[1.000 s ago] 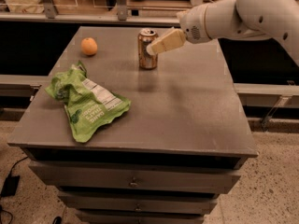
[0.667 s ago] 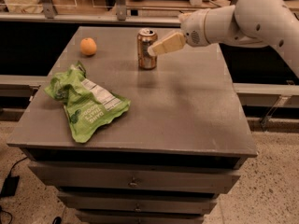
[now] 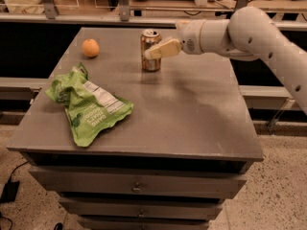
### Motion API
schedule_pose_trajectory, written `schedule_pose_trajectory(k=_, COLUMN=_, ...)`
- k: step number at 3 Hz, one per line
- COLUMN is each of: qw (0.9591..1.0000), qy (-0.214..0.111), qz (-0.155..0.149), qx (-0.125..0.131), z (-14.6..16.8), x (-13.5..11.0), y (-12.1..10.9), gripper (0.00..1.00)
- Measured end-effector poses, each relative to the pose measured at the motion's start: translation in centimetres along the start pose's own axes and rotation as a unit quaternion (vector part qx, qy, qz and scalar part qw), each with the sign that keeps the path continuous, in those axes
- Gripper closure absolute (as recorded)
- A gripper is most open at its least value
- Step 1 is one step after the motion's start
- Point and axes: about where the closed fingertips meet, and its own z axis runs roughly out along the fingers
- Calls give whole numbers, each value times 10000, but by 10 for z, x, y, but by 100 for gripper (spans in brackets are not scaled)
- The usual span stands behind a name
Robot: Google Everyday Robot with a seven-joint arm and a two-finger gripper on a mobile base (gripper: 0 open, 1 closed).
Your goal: Knock orange can over
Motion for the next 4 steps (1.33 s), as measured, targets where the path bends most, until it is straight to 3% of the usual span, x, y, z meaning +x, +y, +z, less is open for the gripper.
schedule_pose_trajectory(k=2, qw=9990, qy=-257, qz=148, qx=-323, z=35, x=2, y=9, gripper=0)
schedule_pose_trajectory(k=4, qw=9989, qy=-259, qz=150, qx=-371, z=40, x=2, y=13, gripper=47)
